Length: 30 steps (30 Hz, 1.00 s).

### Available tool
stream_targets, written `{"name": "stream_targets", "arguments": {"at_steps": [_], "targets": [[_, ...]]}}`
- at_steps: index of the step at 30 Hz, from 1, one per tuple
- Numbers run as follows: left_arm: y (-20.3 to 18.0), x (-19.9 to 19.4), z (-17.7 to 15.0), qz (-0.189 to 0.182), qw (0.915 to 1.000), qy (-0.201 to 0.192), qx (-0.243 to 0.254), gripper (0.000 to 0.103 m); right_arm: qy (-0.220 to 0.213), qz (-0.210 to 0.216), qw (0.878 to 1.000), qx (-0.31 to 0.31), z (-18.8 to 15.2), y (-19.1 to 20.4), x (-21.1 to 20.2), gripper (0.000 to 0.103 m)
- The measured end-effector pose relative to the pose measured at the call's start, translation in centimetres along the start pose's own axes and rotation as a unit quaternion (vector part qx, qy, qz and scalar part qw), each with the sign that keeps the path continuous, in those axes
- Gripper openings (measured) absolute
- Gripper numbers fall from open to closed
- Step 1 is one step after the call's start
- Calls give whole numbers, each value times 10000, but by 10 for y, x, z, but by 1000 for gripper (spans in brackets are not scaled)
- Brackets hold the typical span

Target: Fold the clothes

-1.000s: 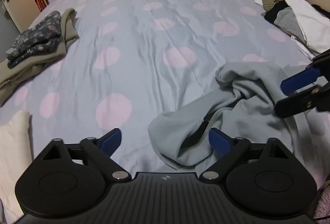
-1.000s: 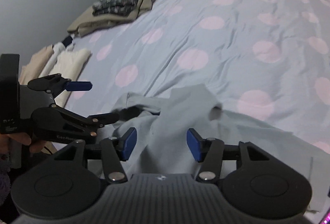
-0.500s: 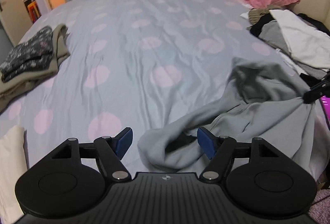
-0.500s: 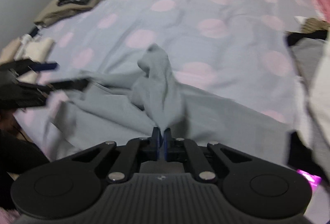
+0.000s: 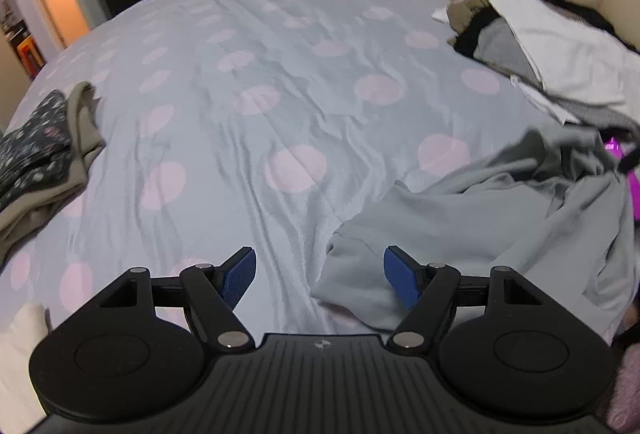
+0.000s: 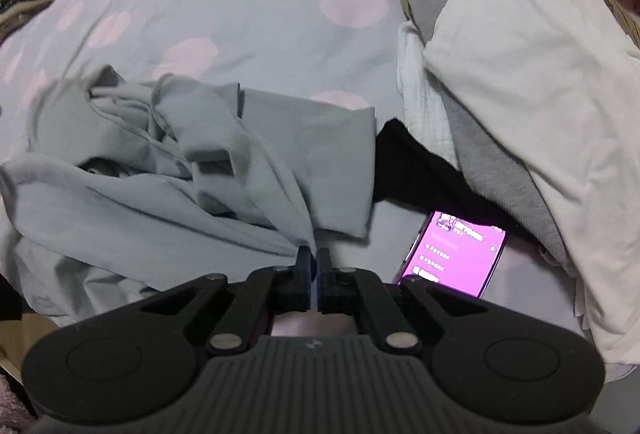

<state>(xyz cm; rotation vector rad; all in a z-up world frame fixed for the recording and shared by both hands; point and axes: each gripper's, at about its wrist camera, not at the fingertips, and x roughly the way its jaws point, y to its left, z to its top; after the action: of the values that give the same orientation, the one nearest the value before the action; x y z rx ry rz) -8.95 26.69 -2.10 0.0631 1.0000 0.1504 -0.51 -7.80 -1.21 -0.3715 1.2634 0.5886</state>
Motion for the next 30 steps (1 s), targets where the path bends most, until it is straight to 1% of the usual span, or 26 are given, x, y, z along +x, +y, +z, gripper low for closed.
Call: {"name": "stream_targets", "arguments": {"at_steps": [2,3,5,8,9,11,14,16,18,19,21,23,25,26,28,29,30], "targets": [[0,11,2,-80,9999,68,17,69,-262,32,9996,-111,5,4,-14,11],[1,16,3,-124,9999,92,-29,69,-393,49,9991,-165,8,6,-21,19],[3,26,5,-212,9996,134,-151,67,-646,169,9975,-227,16,11,-30,29],[7,39,7,-343,9983,174,-431,67,-891,156,9954,-308,36,12,-27,29],[8,43,8,-378,9979,198,-487,67,-928,202,9950,-297,41,11,-23,29],[6,48,9,-357,9981,199,-450,65,-935,414,9946,-186,48,8,-13,29],[3,55,9,-369,9981,236,-439,64,-950,633,9933,-164,46,13,-10,29],[3,59,8,-404,9977,281,-466,60,-961,772,9922,-159,44,16,-7,30],[2,63,7,-439,9973,326,-492,59,-943,929,9910,-189,40,24,-5,35],[1,65,6,-457,9971,348,-505,58,-930,973,9906,-252,38,29,-3,36],[1,70,5,-492,9966,393,-531,58,-940,929,9902,-459,36,39,1,37],[0,74,4,-527,9961,438,-557,58,-916,829,9905,-596,37,45,9,42],[0,78,1,-484,9958,510,-594,58,-739,712,9929,-599,39,45,23,42],[0,81,0,-458,9956,548,-612,58,-644,652,9940,-595,40,46,29,39],[1,85,-3,-405,9951,625,-650,59,-559,355,9959,-610,40,42,36,24],[1,88,-5,-379,9948,663,-668,59,-522,198,9965,-618,40,39,38,11],[3,88,-6,-428,9939,687,-751,59,-503,142,9971,-553,39,35,39,8]]}}
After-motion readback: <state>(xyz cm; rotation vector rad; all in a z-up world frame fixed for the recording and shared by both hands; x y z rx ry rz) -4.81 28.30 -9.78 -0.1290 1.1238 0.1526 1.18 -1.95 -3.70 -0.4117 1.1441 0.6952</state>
